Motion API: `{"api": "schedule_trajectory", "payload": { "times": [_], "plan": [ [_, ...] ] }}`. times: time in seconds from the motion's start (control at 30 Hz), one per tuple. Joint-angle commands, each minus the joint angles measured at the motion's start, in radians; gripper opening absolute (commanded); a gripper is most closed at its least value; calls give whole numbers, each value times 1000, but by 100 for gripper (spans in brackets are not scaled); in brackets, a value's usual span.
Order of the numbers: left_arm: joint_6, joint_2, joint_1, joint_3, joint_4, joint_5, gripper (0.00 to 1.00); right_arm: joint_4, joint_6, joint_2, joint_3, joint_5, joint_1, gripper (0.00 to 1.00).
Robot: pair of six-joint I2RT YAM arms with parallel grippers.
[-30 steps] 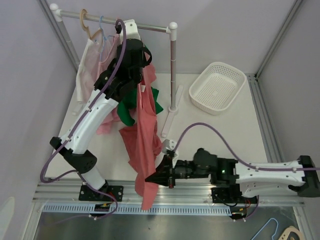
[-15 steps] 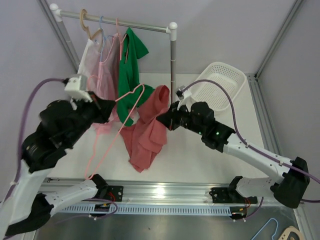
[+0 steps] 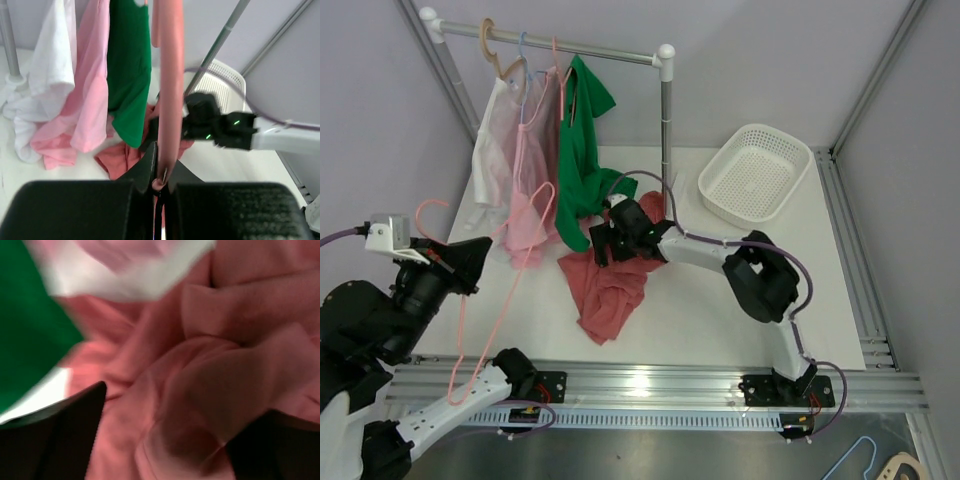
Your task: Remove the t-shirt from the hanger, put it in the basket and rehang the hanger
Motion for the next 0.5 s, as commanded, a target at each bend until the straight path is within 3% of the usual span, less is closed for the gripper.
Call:
{"api": "schedule_trajectory", "payload": {
  "times": [0.0,0.23,0.27,0.3,0.37,0.4,0.47],
  "plan": [
    [103,48,-6,59,116,-3,1,-113,-22,76,68,142,55,99],
    [243,249,-5,184,320,22,1,-230,-10,127,10,172,156,99],
    [251,332,-3,204,333,19,1,-234,-1,113,-13,161,184,90],
    [249,373,-2,226,350,11,1,-234,10,97,-73,158,201,53],
    [242,494,18,316,367,48,1,-234,37,-2,-140,147,236,12],
    [242,537,21,360,371,56,1,-221,60,-53,-177,134,277,0],
    [257,613,32,430,388,57,1,-216,91,-256,-277,94,313,0]
  ]
}}
